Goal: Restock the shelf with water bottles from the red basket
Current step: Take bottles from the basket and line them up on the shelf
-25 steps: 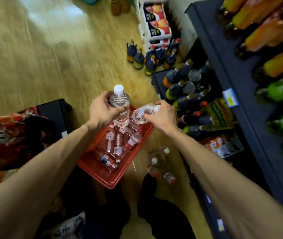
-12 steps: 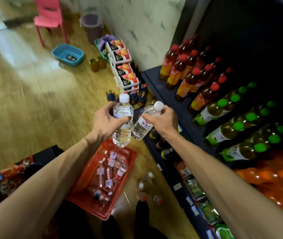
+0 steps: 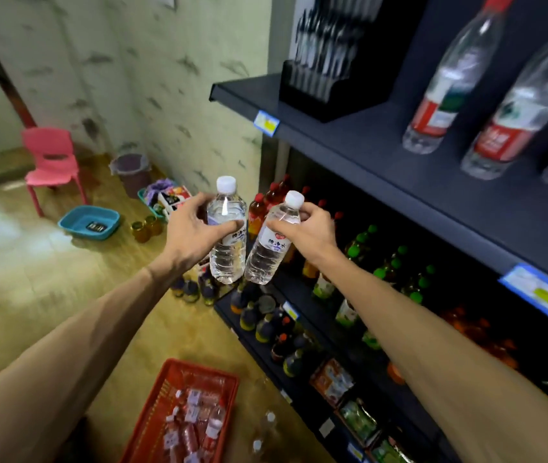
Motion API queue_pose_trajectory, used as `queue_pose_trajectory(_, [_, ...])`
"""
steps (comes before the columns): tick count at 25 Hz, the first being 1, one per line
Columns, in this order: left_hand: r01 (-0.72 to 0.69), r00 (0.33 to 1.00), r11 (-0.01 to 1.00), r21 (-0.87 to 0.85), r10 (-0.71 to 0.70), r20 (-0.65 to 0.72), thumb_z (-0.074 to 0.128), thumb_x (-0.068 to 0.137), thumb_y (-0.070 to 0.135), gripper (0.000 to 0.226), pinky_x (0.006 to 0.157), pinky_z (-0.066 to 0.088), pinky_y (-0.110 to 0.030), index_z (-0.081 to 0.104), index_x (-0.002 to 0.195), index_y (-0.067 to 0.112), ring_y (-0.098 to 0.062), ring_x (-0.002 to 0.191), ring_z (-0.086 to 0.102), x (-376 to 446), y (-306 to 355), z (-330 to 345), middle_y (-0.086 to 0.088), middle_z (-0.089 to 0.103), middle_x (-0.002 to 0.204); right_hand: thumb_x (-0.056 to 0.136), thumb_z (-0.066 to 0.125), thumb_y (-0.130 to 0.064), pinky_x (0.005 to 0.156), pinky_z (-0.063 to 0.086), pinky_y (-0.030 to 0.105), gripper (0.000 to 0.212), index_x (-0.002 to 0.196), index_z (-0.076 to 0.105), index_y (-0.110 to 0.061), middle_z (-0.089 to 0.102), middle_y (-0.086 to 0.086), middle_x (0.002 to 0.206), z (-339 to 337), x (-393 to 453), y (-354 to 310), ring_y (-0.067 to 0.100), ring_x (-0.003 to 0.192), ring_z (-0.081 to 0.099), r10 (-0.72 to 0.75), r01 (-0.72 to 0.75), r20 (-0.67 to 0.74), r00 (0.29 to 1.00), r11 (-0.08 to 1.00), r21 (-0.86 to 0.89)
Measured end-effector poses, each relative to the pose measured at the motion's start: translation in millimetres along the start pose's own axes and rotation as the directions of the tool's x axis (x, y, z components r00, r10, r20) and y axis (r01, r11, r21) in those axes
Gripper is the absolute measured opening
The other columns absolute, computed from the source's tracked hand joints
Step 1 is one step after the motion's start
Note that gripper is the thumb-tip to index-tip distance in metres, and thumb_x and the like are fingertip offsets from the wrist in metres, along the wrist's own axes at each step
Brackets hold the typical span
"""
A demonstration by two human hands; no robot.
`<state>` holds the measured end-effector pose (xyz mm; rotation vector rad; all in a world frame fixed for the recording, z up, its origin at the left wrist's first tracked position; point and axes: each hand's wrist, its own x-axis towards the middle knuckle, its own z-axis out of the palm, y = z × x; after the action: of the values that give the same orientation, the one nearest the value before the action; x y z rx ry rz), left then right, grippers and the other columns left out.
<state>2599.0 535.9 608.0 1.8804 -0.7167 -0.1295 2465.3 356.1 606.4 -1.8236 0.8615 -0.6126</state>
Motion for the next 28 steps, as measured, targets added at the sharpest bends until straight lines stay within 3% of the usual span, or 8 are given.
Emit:
queue_pose_trajectory(3, [-0.090,0.996,0.996,-0.014,0.090,-0.027,0.091,0.067,0.043,0.059,0.085,0.054,-0.014,0.072,0.118,0.020,0.003,0.092,0.069,16.3,51.1,-1.0,0.010,0.076,0.104,0.055,0.092,-0.045,0.077,0.062,0.024,0.067,0.115,0.073,-0.019,0.078,-0.011,0.092,-31.4,2.0,-39.0,-0.003,0.079,0.073,-0.059,0.060,-0.035,0.998,0.998,0.010])
queue_pose_trajectory(8, [-0.177,0.982,0.982,-0.068,0.171,-0.077,0.088,0.070,0.043,0.049,0.091,0.058,-0.034,0.071,0.112,0.023,-0.005,0.093,0.071,22.0,105.9,0.6,0.010,0.076,0.102,0.060,0.090,-0.049,0.086,0.061,0.035,0.050,0.101,0.075,-0.025,0.078,-0.012,0.088,-79.8,0.2,-75.9,0.001,0.084,0.074,-0.093,0.103,-0.193,0.977,0.994,0.043])
queue_pose_trajectory(12, [-0.234,0.970,0.962,-0.140,0.222,-0.096,0.085,0.076,0.036,0.040,0.087,0.056,-0.024,0.070,0.111,0.024,0.000,0.089,0.068,17.2,141.6,3.6,0.010,0.074,0.102,0.067,0.091,-0.042,0.085,0.061,0.029,0.043,0.103,0.075,-0.023,0.077,-0.013,0.088,-109.2,-16.8,-104.4,-0.002,0.083,0.073,-0.140,0.162,-0.299,0.944,0.985,0.049])
queue_pose_trajectory(15, [-0.280,0.960,0.941,-0.191,0.275,-0.051,0.083,0.081,0.032,0.033,0.074,0.049,-0.008,0.069,0.109,0.023,0.007,0.082,0.066,19.9,176.1,5.4,0.009,0.074,0.102,0.068,0.091,-0.040,0.087,0.060,0.026,0.053,0.113,0.072,-0.020,0.074,-0.015,0.092,-137.9,-29.7,-124.0,-0.003,0.087,0.071,-0.149,0.189,-0.408,0.901,0.980,0.059])
queue_pose_trajectory(19, [-0.361,0.930,0.911,-0.199,0.369,0.002,0.084,0.077,0.043,0.046,0.085,0.054,-0.022,0.070,0.117,0.026,-0.002,0.094,0.069,20.3,217.8,18.1,0.010,0.074,0.107,0.066,0.091,-0.043,0.092,0.058,0.027,0.066,0.123,0.070,-0.015,0.073,-0.014,0.098,-185.2,-46.3,-135.1,-0.001,0.091,0.070,-0.135,0.186,-0.526,0.840,0.981,0.045])
queue_pose_trajectory(23, [-0.434,0.891,0.874,-0.220,0.452,0.037,0.086,0.077,0.042,0.051,0.092,0.053,-0.025,0.070,0.121,0.022,-0.002,0.101,0.067,8.9,258.4,49.6,0.011,0.072,0.112,0.063,0.090,-0.049,0.094,0.056,0.028,0.075,0.127,0.069,-0.016,0.074,-0.009,0.103,-250.5,-64.1,-136.2,0.005,0.096,0.069,-0.133,0.167,-0.666,0.734,0.986,-0.013])
queue_pose_trajectory(25, [-0.466,0.870,0.858,-0.215,0.488,0.066,0.086,0.076,0.045,0.052,0.091,0.051,-0.021,0.071,0.120,0.022,0.002,0.099,0.065,1.9,281.4,71.4,0.013,0.071,0.111,0.065,0.090,-0.048,0.091,0.052,0.022,0.077,0.130,0.067,-0.015,0.074,-0.007,0.109,-281.7,-74.1,-132.4,0.006,0.098,0.067,-0.159,0.141,-0.685,0.712,0.987,-0.082])
queue_pose_trajectory(28, [-0.469,0.862,0.851,-0.234,0.499,0.085,0.080,0.071,0.058,0.060,0.094,0.053,-0.029,0.071,0.120,0.025,-0.003,0.102,0.067,-7.8,316.2,105.8,0.013,0.072,0.111,0.067,0.090,-0.044,0.094,0.050,0.024,0.075,0.131,0.066,-0.014,0.070,-0.008,0.108,-325.7,-87.9,-124.3,0.008,0.105,0.065,-0.162,0.103,-0.720,0.674,0.987,-0.125])
